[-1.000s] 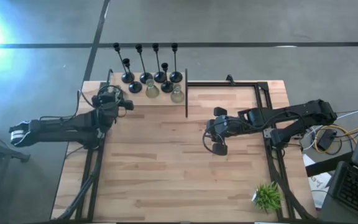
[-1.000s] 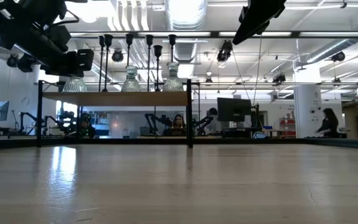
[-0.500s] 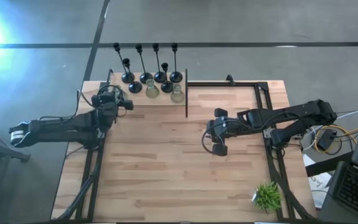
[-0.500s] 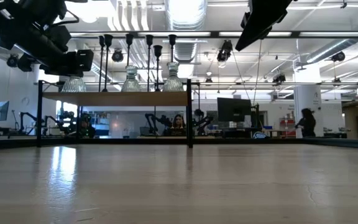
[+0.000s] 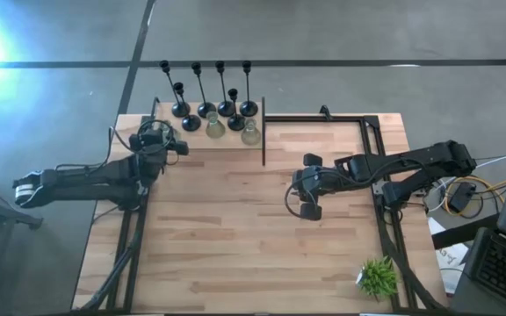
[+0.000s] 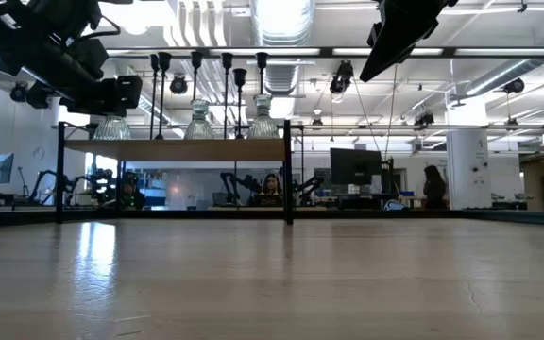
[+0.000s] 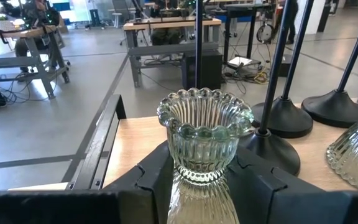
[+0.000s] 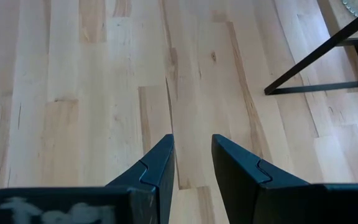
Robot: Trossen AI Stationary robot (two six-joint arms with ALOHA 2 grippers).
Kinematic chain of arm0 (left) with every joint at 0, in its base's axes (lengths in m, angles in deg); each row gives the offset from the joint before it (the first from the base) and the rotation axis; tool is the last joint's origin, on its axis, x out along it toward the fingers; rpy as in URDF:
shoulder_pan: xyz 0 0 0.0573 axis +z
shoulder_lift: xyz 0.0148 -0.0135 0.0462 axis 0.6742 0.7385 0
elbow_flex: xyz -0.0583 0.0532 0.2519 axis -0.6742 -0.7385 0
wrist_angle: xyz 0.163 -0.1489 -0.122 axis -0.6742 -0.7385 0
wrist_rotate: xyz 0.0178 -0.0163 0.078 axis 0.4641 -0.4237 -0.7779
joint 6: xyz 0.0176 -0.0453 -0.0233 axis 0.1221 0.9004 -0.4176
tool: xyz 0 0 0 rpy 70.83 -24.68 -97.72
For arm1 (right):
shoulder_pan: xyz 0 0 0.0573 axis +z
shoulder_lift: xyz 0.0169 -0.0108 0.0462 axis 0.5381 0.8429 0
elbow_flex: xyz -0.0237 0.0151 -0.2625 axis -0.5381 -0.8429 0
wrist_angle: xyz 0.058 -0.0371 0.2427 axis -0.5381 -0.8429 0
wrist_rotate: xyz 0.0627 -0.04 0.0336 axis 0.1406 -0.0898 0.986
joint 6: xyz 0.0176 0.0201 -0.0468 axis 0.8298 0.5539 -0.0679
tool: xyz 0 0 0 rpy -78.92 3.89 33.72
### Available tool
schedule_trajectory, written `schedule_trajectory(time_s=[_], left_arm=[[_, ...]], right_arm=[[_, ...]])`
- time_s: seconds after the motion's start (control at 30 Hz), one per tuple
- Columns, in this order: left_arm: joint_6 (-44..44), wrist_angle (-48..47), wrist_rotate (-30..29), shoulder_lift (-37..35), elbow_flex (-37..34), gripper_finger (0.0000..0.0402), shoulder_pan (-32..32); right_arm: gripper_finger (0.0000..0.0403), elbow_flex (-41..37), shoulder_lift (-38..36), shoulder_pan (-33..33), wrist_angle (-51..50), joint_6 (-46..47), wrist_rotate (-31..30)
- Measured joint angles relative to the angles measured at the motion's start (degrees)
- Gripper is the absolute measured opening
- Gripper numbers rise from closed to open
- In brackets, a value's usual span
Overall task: Pick & Place candle stick holders
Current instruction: Put the green candleholder on the shelf, then return to Home Position
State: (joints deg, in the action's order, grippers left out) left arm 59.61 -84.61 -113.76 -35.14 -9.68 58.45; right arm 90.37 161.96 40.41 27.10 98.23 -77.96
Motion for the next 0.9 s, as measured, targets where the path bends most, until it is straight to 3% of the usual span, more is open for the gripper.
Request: schedule_trajectory(time_s=[0.2, 0.9], left_arm=[[-1.2, -0.1, 0.0, -0.6, 0.0, 0.0143, 0.0], [-0.8, 0.2, 1.5, -2.7, 0.0, 0.0271, 0.0]], right_arm=[[0.0100, 0.0, 0.0, 0.0, 0.0, 0.0, 0.0], [0.0100, 0.0, -0.1, 0.0, 0.0, 0.2, 0.0]])
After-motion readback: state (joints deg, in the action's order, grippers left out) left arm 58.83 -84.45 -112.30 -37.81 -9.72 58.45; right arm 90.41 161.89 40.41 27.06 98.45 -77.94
